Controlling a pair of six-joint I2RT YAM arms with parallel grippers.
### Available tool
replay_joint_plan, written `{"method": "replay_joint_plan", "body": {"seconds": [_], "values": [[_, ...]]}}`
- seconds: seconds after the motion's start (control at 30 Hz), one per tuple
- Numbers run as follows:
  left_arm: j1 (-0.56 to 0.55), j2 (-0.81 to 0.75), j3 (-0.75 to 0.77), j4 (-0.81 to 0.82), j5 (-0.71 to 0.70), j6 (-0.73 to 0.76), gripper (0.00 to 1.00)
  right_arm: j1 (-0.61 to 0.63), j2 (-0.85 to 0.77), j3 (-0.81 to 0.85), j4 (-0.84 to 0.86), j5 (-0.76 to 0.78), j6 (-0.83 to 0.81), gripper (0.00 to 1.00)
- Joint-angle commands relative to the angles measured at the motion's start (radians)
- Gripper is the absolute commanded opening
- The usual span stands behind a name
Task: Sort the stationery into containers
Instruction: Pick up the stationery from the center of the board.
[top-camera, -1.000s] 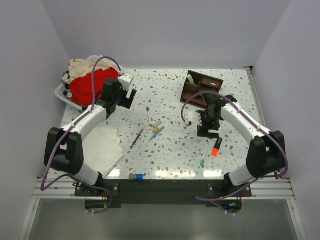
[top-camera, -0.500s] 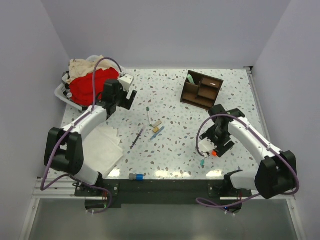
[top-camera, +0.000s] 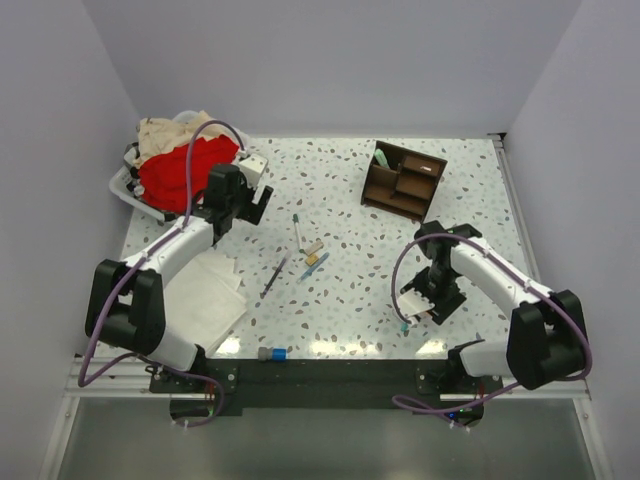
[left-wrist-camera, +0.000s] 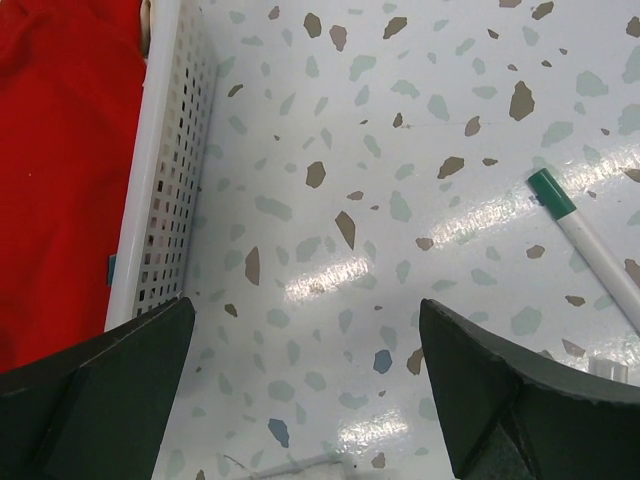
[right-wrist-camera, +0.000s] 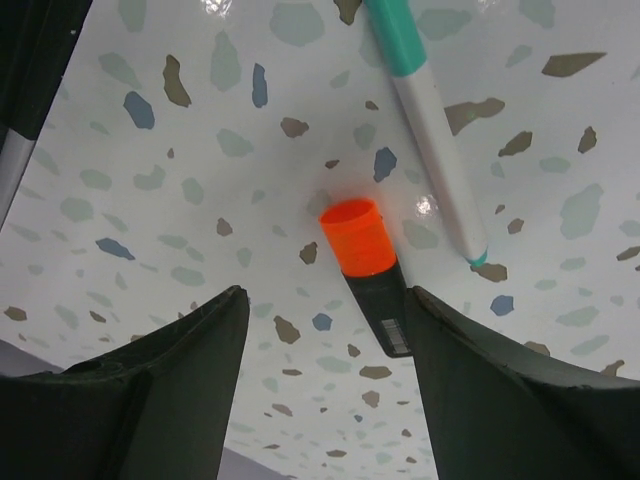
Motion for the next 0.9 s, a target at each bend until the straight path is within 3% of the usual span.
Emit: {"method": "replay_joint_plan", "body": {"seconds": [0.0,0.87], "values": [[-0.005,-0.034,-0.005,0.038,-0.023,0.033,1.00,0.002,0.022,-0.016,0.068,-0.085,-0.292,0.67],[-0.005,0.007,0.040,0.001,-0.046,0.025,1.00,0.004,0.068,-0.155,0.280,-0.081,-0.253,0.58]]}}
